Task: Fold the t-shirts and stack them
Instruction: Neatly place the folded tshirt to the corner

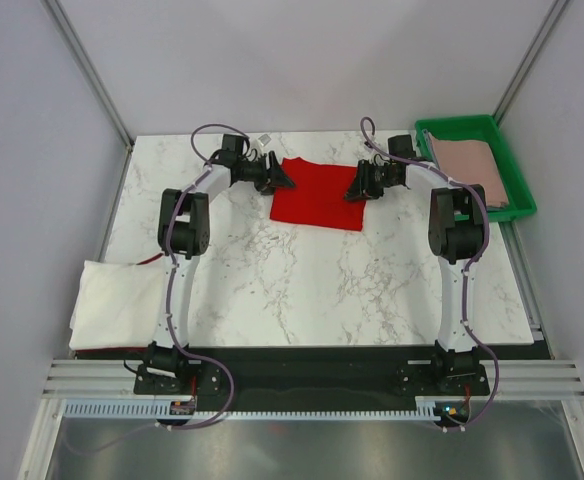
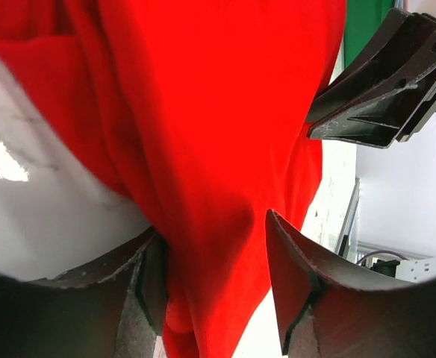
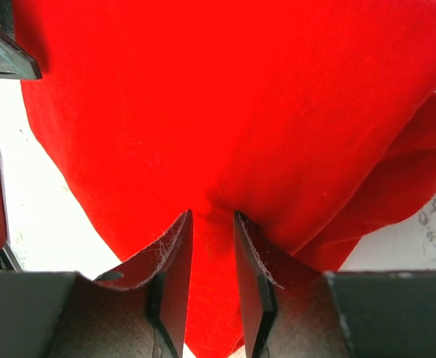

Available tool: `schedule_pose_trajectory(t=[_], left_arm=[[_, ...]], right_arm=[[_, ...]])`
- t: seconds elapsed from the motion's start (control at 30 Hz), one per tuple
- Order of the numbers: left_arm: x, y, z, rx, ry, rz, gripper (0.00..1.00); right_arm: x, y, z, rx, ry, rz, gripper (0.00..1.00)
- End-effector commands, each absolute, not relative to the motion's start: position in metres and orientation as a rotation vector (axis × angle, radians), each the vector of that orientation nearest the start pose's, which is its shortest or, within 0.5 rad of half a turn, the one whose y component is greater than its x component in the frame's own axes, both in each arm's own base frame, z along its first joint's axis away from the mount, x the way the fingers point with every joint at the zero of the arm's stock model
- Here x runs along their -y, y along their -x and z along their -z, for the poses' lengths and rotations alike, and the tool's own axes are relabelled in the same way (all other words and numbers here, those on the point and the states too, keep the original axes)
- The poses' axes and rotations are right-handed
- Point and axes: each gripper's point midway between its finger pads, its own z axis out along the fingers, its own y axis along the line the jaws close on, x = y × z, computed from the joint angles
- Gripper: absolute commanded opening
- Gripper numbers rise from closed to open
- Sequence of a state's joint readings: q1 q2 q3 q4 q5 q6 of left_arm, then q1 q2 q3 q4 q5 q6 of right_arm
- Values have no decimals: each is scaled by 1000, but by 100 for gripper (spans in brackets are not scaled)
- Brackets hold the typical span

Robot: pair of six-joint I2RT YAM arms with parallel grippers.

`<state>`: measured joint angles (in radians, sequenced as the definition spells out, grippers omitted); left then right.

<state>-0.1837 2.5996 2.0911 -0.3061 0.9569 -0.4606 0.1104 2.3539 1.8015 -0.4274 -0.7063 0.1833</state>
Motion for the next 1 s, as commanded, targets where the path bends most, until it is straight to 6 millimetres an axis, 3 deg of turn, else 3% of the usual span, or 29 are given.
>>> schedule_pose_trajectory(t=[0.0, 0.07, 0.13, 0.17, 0.23, 0.3, 0.33, 0.37, 0.47, 0.53, 0.6, 0.7, 0.73, 0.8, 0.83, 0.87, 0.93, 0.97], left_arm=[[267, -533, -22, -2411, -130, 1456, 57], [270, -532, -22, -2410, -134, 1470, 54], [272, -528, -22, -2408, -146, 1494, 44], [274, -526, -23, -2411, -146, 1495, 31], [272, -523, -25, -2421, -149, 1485, 13], [269, -516, -27, -2436, -162, 1479, 2], [267, -508, -26, -2457, -161, 1485, 2], [262, -503, -38, -2448, -194, 1476, 2], [246, -476, -40, -2501, -203, 1489, 2], [234, -448, -45, -2579, -179, 1502, 2], [217, -426, -52, -2639, -216, 1438, 2], [190, -391, -38, -2739, -359, 1312, 2], [179, -369, -38, -2812, -372, 1292, 2], [150, -344, -22, -2907, -435, 1167, 2], [139, -338, -30, -2908, -444, 1124, 2], [120, -334, -29, -2924, -441, 1040, 2], [103, -316, -28, -2959, -444, 973, 2], [90, -317, -38, -2933, -485, 873, 2]], right_arm=[[-170, -507, -19, -2514, 224, -957, 37], [-171, -503, -23, -2506, 250, -959, 37], [-171, -499, -25, -2506, 258, -959, 36], [-171, -497, -32, -2496, 266, -962, 36], [-173, -495, -47, -2473, 283, -983, 37], [-174, -493, -62, -2446, 316, -996, 37], [-173, -494, -79, -2411, 341, -998, 37], [-174, -494, -92, -2384, 360, -1004, 37], [-165, -493, -128, -2314, 404, -982, 37], [-156, -491, -149, -2278, 416, -956, 37], [-148, -487, -155, -2274, 401, -954, 37], [-136, -481, -163, -2264, 375, -954, 37], [-132, -480, -166, -2258, 369, -951, 37], [-129, -476, -166, -2259, 361, -965, 37], [-129, -475, -169, -2252, 366, -968, 37], [-129, -474, -172, -2245, 368, -972, 37], [-132, -473, -175, -2235, 376, -986, 37], [-132, -472, -177, -2231, 381, -991, 37]])
